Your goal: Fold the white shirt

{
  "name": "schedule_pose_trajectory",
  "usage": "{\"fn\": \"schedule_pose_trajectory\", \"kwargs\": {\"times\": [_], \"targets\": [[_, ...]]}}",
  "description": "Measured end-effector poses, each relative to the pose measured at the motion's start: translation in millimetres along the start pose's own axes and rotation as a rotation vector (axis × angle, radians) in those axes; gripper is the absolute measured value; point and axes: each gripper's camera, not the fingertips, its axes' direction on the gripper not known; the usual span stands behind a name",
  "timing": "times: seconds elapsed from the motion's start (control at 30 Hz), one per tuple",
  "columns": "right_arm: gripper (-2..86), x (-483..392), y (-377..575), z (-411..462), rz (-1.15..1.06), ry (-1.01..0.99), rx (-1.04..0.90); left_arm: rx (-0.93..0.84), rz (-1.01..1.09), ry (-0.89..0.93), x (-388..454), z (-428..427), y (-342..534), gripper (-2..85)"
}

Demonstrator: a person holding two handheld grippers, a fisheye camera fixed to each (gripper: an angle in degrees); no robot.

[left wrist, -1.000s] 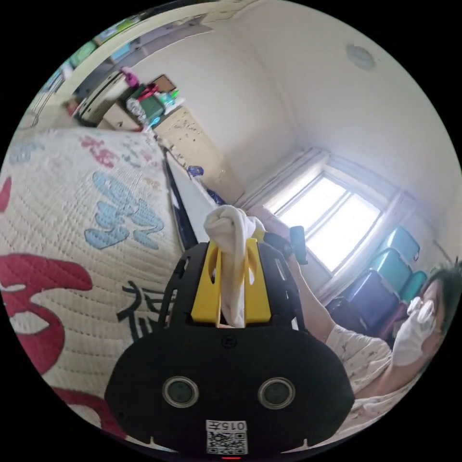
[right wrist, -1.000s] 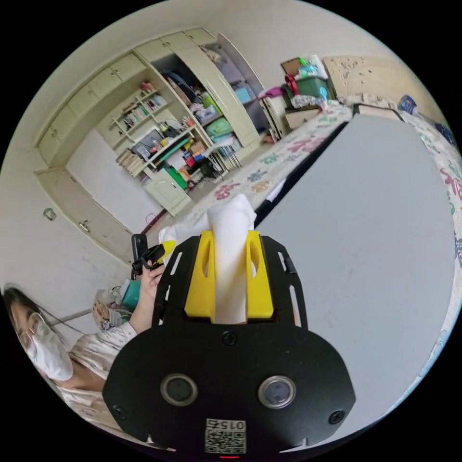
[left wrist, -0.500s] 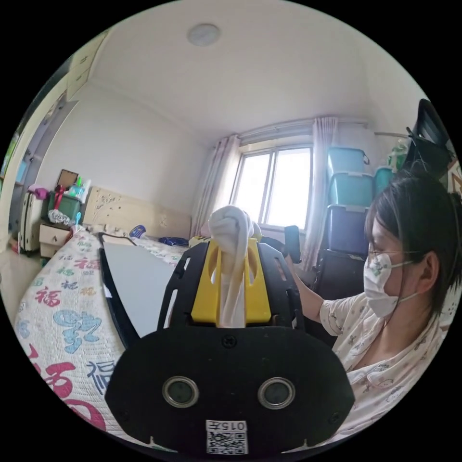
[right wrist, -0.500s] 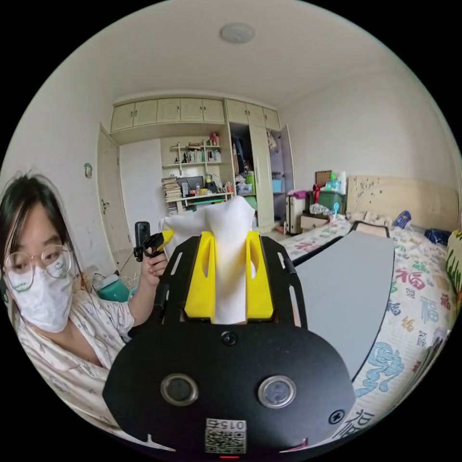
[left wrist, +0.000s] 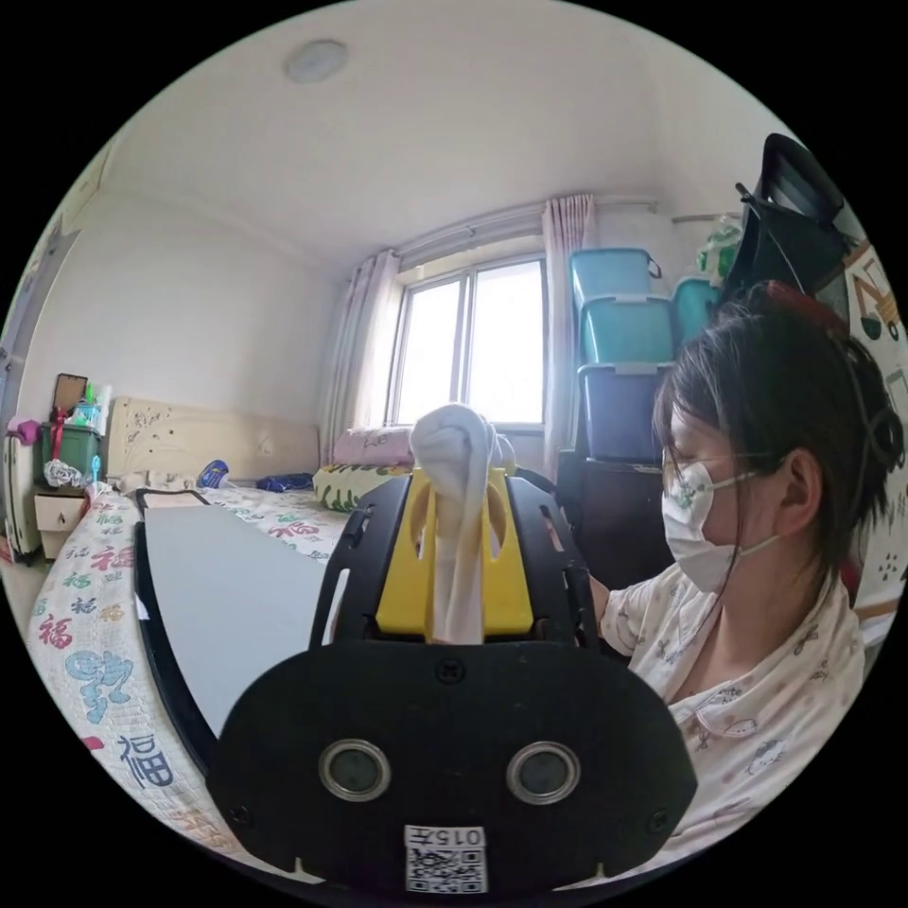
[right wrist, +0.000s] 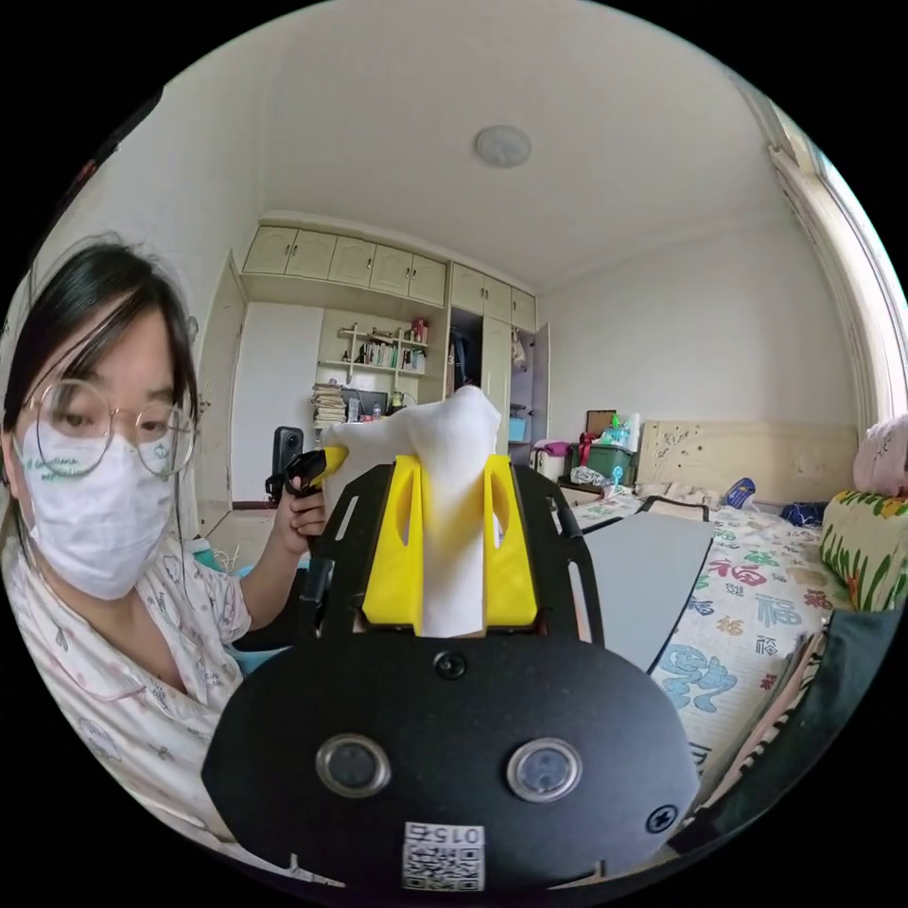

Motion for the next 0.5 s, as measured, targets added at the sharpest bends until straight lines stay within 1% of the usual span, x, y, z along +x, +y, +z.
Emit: {"fn": "schedule_pose_trajectory", "kwargs": {"times": [0.13,0.27,0.5], "targets": [[9.8,-50,41,-46,0.005,0.032,0.021,-0.055,0.035,0.032,-4,-25,100,7.1],[9.8,-73,69,-62,0.091,0.017,-0.006,-0.123,0.067,0.051,-22,-52,184,7.2],[9.8,-115,58,-57,0.139,0.026,0.023,-0.161,0.138,0.028,-47,-106,266,7.1]]}}
